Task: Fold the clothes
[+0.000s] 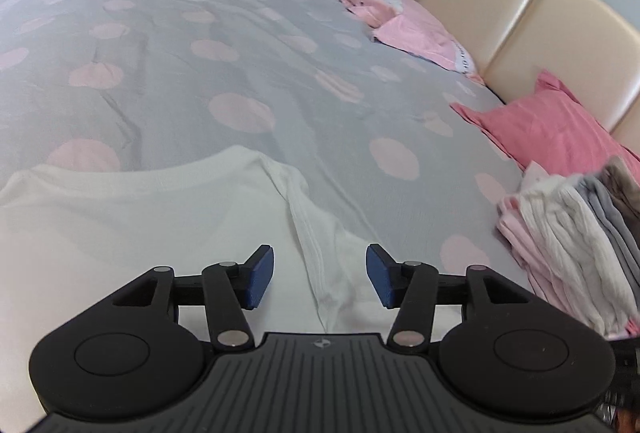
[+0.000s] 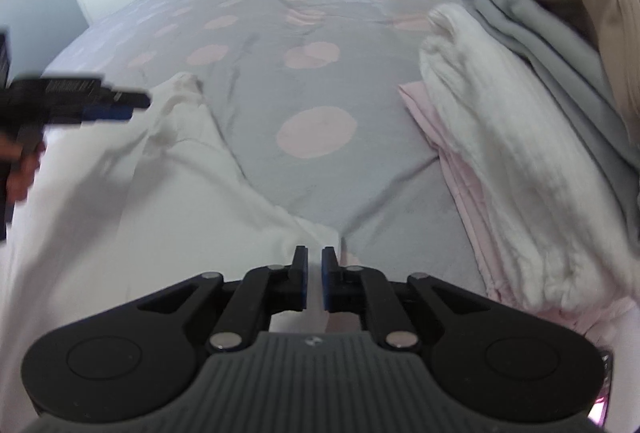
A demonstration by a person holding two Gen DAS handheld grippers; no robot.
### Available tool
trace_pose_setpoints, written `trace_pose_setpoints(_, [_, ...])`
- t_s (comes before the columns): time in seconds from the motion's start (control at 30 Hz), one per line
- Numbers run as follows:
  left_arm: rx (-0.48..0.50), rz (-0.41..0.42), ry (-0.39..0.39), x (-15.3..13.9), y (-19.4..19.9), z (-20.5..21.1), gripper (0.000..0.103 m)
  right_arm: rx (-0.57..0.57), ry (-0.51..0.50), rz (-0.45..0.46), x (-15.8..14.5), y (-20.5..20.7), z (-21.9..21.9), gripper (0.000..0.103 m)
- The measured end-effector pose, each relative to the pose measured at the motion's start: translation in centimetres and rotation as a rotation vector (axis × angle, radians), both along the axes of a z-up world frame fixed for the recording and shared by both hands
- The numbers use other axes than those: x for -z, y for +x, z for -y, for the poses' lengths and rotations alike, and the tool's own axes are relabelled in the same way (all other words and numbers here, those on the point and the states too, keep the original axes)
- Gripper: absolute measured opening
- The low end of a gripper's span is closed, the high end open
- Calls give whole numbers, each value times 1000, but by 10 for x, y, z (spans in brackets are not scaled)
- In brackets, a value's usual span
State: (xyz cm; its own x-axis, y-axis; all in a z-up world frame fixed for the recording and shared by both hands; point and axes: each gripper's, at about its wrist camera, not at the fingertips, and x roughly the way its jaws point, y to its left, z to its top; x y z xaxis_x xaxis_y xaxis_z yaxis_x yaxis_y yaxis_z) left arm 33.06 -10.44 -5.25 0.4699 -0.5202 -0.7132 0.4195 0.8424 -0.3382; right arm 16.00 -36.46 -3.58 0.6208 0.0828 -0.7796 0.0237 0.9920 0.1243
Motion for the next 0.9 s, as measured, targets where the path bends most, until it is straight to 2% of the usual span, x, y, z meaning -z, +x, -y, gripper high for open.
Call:
trace_pose_setpoints(0.13, [-35, -83, -10, 13, 30, 11, 46, -28, -3, 2, -1, 1, -4, 9])
trace_pose_setpoints(0.2, [-58, -130, -37, 23, 46, 13, 29, -41, -12, 4, 0, 1, -5, 9])
trace_pose_setpoints(0.23, [-63, -168, -57, 30, 55, 12, 9, -47, -15, 1, 1, 2, -5, 9])
trace_pose_setpoints(0.27, [-67, -198, -66, 36, 62, 12, 3, -55, -13, -5, 3, 2, -5, 10])
trace_pose_setpoints(0.4, [-122, -265, -171, 53, 81, 3, 2, -72, -13, -51, 15, 5, -3, 9])
trace_pose_setpoints(0.53, [-125, -283, -247, 65, 89, -5, 2, -73, -2, -77, 21, 9, 0, 7])
trace_pose_setpoints(0.63, [-102, -273, -298, 60, 89, -14, 3, -73, 4, -87, 22, 10, 1, 7])
trace_pose_setpoints(0.67, [-92, -265, -307, 57, 89, -17, 6, -70, 8, -90, 22, 11, 1, 7])
trace_pose_setpoints(0.7, [-92, -259, -311, 55, 91, -19, 10, -69, 12, -91, 23, 11, 2, 7])
trace_pose_setpoints(0.77, [-103, -252, -312, 51, 95, -19, 26, -66, 17, -90, 23, 11, 2, 7])
trace_pose_setpoints(0.83, [-107, -245, -275, 53, 98, -12, 26, -62, 28, -90, 23, 12, 4, 7])
trace_pose_setpoints(0.9, [-131, -226, -194, 55, 98, -3, 13, -54, 39, -96, 22, 12, 6, 7])
